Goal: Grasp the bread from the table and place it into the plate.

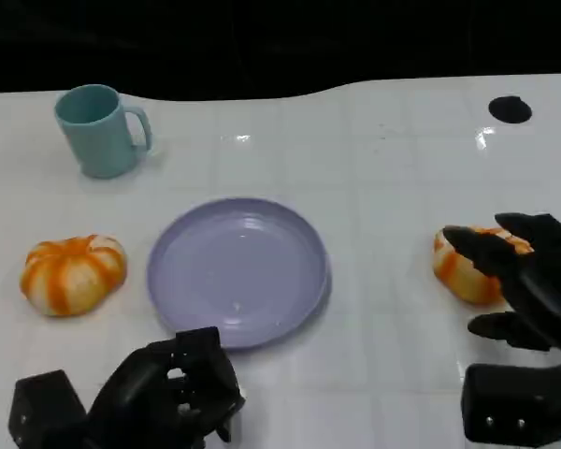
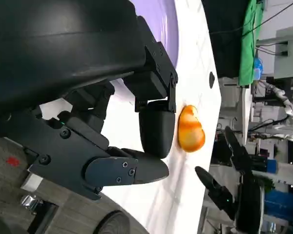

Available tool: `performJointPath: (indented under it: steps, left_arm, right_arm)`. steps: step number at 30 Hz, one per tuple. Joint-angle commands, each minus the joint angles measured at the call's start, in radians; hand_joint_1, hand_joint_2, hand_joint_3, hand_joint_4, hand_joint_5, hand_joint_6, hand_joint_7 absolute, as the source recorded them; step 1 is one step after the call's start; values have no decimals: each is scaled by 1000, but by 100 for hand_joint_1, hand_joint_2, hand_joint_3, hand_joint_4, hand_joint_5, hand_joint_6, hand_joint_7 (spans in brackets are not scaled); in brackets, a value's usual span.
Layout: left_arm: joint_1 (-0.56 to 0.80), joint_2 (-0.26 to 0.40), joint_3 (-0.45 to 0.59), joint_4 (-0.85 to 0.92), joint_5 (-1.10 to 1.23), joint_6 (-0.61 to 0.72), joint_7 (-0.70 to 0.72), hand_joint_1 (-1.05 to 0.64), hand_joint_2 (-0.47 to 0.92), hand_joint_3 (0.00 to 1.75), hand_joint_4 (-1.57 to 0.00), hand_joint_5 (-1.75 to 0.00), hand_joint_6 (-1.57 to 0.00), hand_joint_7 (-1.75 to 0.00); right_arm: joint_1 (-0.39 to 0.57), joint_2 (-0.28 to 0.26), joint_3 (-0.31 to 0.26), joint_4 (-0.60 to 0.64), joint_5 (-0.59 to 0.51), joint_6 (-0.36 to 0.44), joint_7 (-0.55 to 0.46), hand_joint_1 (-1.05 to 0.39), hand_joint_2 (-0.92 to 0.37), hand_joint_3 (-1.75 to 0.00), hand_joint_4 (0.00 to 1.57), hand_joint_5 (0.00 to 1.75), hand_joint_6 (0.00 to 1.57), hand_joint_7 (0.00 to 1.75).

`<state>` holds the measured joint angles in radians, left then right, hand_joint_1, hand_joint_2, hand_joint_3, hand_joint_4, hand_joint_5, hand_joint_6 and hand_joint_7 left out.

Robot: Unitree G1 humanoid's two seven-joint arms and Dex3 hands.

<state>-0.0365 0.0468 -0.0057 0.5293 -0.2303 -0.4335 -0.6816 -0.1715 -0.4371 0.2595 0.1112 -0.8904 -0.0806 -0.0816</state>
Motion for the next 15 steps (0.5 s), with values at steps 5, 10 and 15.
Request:
performJointPath:
  steps: [5,10,15]
  left_arm:
    - [12,9,3,-18,0,3,12,-51,69,58,-81,-175,-78,-138]
    - [19,10,2,-31,4,11,18,-52,68,59,-80,-175,-78,-138]
    - [20,12,-1,-28,12,-4,24,-53,68,60,-80,-175,-77,-138]
  right_arm:
    - [-120,-1,60,128,-31,69,35,-58,-86,0,0,28,25,0]
    - [-190,13,96,219,-30,78,25,-57,-85,0,3,30,27,1]
    - [-256,34,129,339,-23,75,3,-55,-83,0,9,30,30,1]
